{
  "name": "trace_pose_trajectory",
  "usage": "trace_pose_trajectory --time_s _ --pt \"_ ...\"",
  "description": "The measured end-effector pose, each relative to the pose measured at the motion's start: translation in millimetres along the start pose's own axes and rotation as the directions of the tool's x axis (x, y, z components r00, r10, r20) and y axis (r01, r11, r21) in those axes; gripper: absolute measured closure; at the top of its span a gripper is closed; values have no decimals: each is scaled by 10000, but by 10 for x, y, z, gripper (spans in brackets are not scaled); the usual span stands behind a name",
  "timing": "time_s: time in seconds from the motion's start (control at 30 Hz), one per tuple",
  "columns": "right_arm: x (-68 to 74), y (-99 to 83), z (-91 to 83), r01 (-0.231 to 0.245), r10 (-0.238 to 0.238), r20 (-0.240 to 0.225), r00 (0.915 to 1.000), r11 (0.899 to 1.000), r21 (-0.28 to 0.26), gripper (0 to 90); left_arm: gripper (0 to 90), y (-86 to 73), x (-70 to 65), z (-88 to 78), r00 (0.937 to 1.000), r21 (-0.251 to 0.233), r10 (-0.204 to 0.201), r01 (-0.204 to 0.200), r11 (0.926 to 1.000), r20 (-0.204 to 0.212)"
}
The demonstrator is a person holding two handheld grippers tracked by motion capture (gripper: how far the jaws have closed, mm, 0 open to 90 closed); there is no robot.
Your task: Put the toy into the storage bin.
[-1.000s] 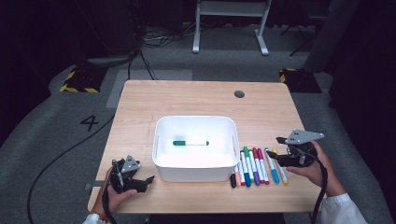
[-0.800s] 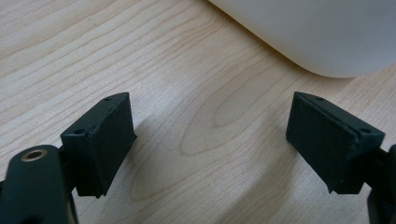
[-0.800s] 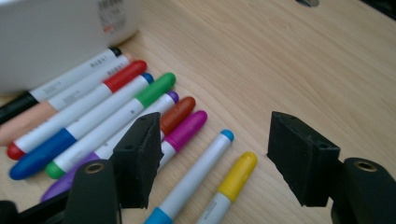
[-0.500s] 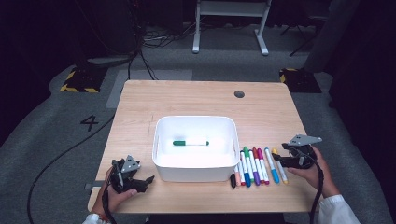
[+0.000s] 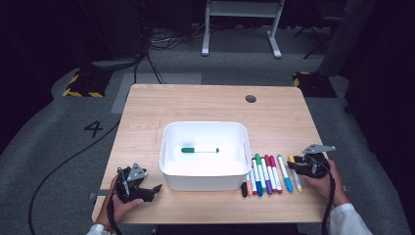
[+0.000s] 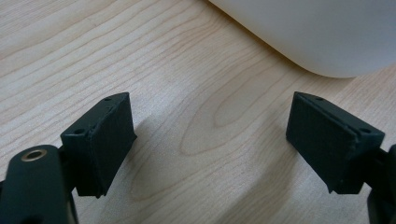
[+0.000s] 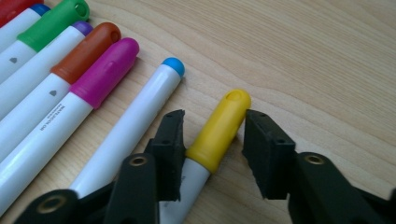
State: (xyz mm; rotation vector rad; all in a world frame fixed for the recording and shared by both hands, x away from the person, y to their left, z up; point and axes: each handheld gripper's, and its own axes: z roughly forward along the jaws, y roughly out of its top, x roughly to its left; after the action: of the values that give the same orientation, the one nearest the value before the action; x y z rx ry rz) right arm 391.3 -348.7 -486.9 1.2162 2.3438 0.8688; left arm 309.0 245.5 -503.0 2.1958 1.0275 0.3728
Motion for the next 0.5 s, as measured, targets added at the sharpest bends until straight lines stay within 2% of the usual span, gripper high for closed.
trace_pose_trajectory --time_s 0.07,0.1,0.17,0.27,0.33,0.4,0.5 --pt "-7 -8 -4 -87 87 -261 9996 10000 -29 705 154 0 1 0 10000 3 9 -9 10000 1" --pt "-5 -8 -5 -50 50 -213 9998 10000 -29 732 154 0 0 0 10000 2 -4 4 10000 10" --pt "0 -1 -8 108 -108 -35 9999 9999 13 743 154 0 2 0 10000 7 20 -20 10000 17" --pt "4 1 -10 151 -151 -31 9999 9999 -43 745 154 0 1 0 10000 7 18 -18 10000 13" --pt "2 24 -57 246 -250 -114 9996 9992 -321 746 153 1 3 0 10000 13 31 -31 10000 17" --pt "-12 62 -125 230 -258 -464 9986 9979 -601 747 154 0 0 -2 10000 6 4 -4 10000 -51" --pt "-17 145 -254 285 -346 -552 9979 9939 -1066 747 154 0 -1 0 10000 2 -10 10 10000 7"
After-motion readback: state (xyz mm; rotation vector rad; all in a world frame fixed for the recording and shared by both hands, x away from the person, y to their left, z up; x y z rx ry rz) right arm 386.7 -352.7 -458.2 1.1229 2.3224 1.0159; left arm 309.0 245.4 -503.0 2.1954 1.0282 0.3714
